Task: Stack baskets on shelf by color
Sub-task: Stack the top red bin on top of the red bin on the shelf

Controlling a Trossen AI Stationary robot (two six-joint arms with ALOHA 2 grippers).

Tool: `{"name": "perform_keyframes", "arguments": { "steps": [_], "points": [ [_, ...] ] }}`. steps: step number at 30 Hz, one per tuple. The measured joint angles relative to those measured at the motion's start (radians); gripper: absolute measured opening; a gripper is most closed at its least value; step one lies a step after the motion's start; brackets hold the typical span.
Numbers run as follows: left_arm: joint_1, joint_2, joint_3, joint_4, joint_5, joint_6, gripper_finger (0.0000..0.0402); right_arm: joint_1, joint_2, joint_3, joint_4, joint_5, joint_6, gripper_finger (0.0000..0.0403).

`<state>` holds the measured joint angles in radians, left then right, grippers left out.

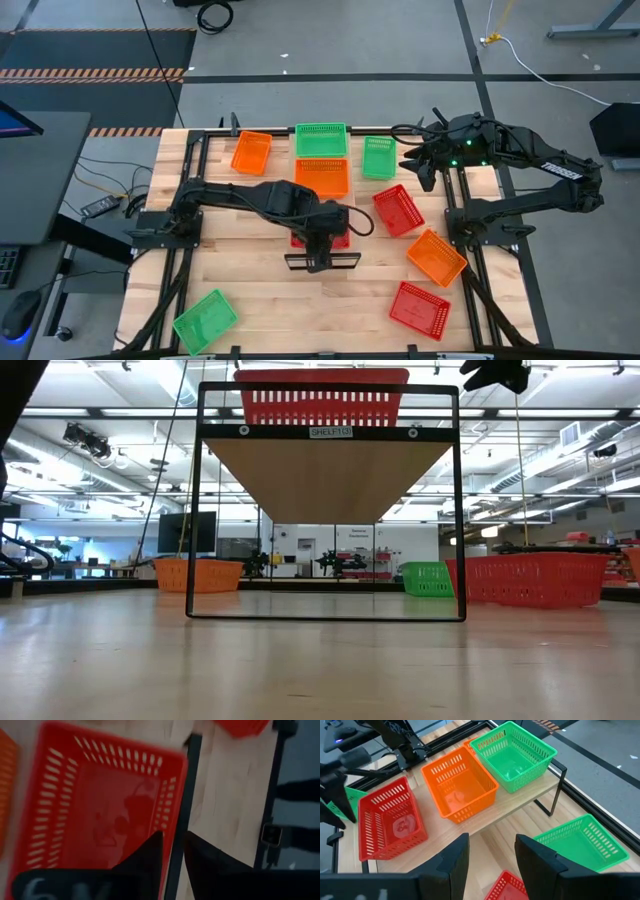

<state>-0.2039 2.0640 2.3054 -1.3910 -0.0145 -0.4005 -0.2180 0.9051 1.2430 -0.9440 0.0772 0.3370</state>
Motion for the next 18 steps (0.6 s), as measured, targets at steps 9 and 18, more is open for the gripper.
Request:
{"name": "perform_keyframes", "arguments": {
  "steps": [9, 18],
  "points": [
    [0.0, -0.021, 0.049, -0.005, -0.014, -0.03, 0.0094, 0.0, 0.0, 0.0, 0.0, 0.0, 0.0, 0.0164],
    [0.005, -0.06, 0.05, -0.025, -0.047, -0.034, 0.0094, 0.0, 0.0, 0.0, -0.002, 0.0, 0.0, 0.0164]
  ]
}}
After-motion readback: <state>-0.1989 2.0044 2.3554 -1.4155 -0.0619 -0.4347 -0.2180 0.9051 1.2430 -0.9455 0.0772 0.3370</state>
